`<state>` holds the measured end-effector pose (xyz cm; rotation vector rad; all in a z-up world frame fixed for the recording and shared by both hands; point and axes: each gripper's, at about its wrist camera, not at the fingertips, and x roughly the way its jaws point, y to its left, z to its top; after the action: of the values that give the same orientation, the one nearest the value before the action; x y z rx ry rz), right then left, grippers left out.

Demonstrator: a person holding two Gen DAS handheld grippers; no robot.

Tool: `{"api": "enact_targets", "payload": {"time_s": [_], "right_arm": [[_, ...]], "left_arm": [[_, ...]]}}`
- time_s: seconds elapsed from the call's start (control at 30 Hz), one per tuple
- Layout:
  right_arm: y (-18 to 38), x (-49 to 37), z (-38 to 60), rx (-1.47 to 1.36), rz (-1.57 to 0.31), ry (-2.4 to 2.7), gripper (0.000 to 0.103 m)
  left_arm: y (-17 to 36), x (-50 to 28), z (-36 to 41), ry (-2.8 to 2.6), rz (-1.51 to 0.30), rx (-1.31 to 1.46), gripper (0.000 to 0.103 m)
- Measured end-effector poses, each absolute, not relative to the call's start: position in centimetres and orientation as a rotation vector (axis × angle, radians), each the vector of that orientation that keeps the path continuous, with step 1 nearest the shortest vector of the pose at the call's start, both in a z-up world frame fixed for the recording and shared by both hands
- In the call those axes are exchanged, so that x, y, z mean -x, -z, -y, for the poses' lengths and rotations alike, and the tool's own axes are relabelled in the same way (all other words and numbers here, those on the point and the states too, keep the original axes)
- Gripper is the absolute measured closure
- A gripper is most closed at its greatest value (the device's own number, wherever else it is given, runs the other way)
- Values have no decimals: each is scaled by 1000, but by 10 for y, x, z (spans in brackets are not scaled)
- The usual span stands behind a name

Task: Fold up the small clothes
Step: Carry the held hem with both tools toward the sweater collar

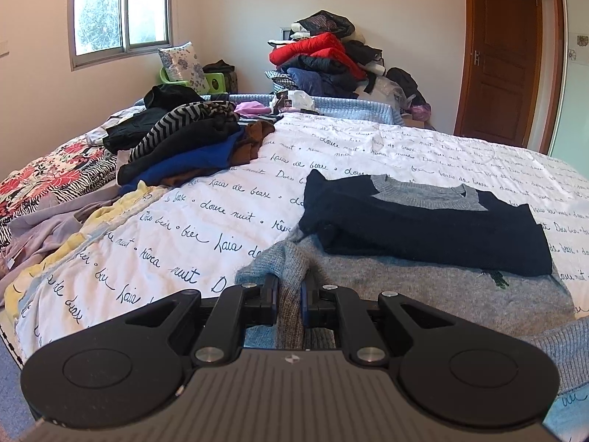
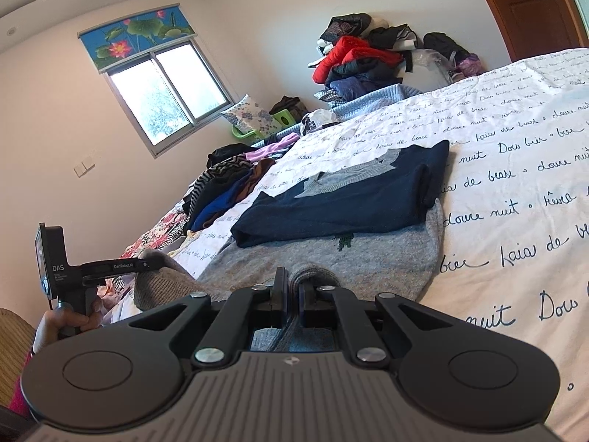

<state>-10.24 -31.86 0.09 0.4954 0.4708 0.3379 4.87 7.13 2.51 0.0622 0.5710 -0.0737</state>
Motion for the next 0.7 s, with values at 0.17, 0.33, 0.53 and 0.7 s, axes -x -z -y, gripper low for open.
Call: {"api": "enact_targets", "payload": {"time_s": [0.17, 0.33, 0.53, 0.7], "right_arm": [[-4, 91, 321, -484, -454, -325, 97], [-7, 79, 328, -488, -439, -310, 97], [-6, 64, 338, -514, -428, -298, 97], [-4, 54, 342, -528, -428, -286, 97]], "left_arm": [[-32, -58, -66, 69, -548, -26, 90], [-33, -69, -60, 61, -550, 3, 90], [-35, -81, -62, 43, -557, 24, 90], [-36, -92, -61, 32, -559, 29, 90]]}}
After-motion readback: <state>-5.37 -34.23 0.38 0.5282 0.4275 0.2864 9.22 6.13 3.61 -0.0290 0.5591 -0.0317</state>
